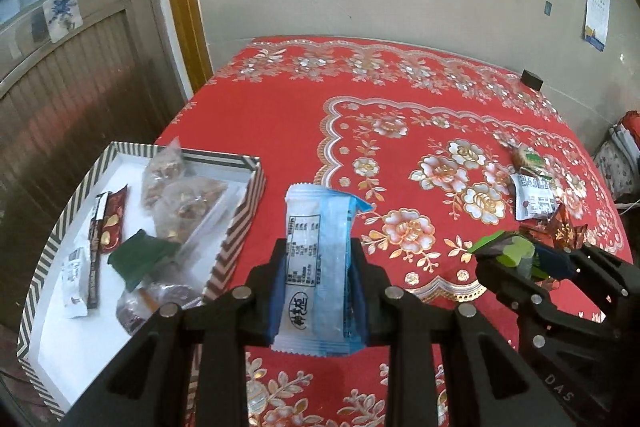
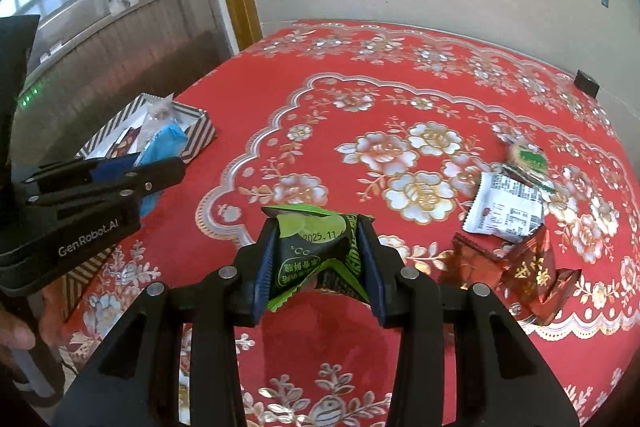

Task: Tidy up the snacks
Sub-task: 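Carry the white-and-blue bar and green snack over the white box with both tools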

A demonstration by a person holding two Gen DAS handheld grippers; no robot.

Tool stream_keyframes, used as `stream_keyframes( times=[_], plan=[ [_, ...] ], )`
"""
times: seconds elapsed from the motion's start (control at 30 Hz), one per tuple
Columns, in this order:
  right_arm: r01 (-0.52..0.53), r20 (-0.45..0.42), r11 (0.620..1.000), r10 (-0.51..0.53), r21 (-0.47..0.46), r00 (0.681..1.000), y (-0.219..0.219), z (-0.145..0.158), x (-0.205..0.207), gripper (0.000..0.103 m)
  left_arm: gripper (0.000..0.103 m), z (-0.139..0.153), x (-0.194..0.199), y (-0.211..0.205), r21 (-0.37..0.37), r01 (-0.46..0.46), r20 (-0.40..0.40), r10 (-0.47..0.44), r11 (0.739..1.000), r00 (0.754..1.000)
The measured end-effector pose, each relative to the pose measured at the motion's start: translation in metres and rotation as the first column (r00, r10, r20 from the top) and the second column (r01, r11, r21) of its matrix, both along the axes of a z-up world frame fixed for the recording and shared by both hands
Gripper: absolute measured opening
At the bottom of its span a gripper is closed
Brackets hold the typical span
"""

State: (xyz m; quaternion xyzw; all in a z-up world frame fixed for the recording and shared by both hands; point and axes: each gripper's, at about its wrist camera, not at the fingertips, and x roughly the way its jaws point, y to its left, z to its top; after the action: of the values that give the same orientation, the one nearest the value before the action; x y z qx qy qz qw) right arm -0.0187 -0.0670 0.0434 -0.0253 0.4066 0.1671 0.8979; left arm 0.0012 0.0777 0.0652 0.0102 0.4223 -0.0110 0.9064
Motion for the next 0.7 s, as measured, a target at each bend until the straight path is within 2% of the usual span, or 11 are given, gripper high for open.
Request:
stream_keyframes(
  times=[0.7],
  plan=[
    [-0.059, 0.012, 0.998, 0.059, -0.014, 0.998, 0.038, 0.006, -0.01, 0.038, 0.03, 0.005, -0.015, 0.024, -0.006, -0.048, 0.024, 0.048, 0.999, 0.999]
  ],
)
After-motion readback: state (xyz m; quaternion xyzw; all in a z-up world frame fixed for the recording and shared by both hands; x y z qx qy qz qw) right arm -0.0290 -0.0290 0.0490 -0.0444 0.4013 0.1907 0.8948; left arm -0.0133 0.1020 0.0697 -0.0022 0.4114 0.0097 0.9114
